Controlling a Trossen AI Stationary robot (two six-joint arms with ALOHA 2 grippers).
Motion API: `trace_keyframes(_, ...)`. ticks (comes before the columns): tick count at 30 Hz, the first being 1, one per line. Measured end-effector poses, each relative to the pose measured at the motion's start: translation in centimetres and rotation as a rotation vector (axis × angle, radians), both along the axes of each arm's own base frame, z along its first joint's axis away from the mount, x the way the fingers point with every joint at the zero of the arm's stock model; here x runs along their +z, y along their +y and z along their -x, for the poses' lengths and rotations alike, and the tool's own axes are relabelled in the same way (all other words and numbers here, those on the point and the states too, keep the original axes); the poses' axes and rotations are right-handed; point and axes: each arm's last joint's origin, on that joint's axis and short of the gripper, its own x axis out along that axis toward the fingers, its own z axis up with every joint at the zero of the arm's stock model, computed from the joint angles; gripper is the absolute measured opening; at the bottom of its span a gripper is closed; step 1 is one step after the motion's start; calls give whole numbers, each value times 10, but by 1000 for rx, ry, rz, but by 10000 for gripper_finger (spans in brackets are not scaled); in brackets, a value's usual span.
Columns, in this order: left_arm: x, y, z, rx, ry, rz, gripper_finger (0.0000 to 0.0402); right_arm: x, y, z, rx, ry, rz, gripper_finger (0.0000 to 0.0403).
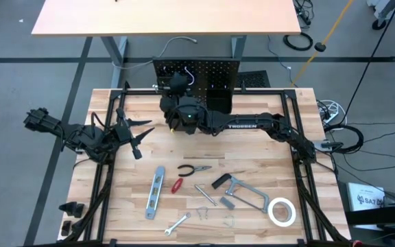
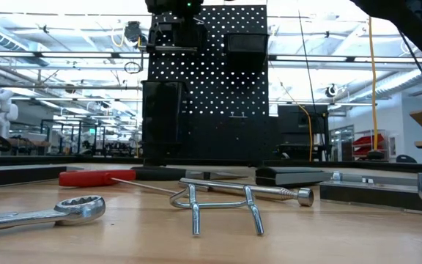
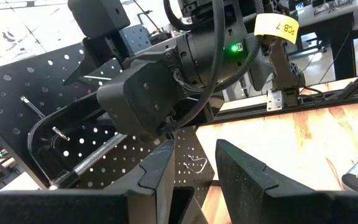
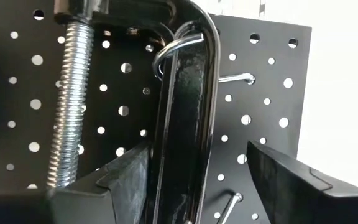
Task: Hang tools onto peg board
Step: Hang the clamp on the pegboard, then remove the clamp from the pegboard
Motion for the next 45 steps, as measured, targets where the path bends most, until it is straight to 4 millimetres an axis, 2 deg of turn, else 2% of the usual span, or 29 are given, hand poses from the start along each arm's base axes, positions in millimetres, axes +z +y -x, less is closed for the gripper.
trace_keyframes(21, 0, 0, 0, 0, 0, 0, 121, -4, 18, -3, 34, 12, -17, 254)
trace_keyframes(28, 0, 0, 0, 0, 0, 0, 121, -10, 19, -3, 32, 40, -36, 254)
trace_keyframes(41, 0, 0, 0, 0, 0, 0, 121, -10, 19, -3, 26, 34, -36, 253)
trace_keyframes(45, 0, 0, 0, 0, 0, 0, 121, -10, 19, -3, 26, 36, -35, 235)
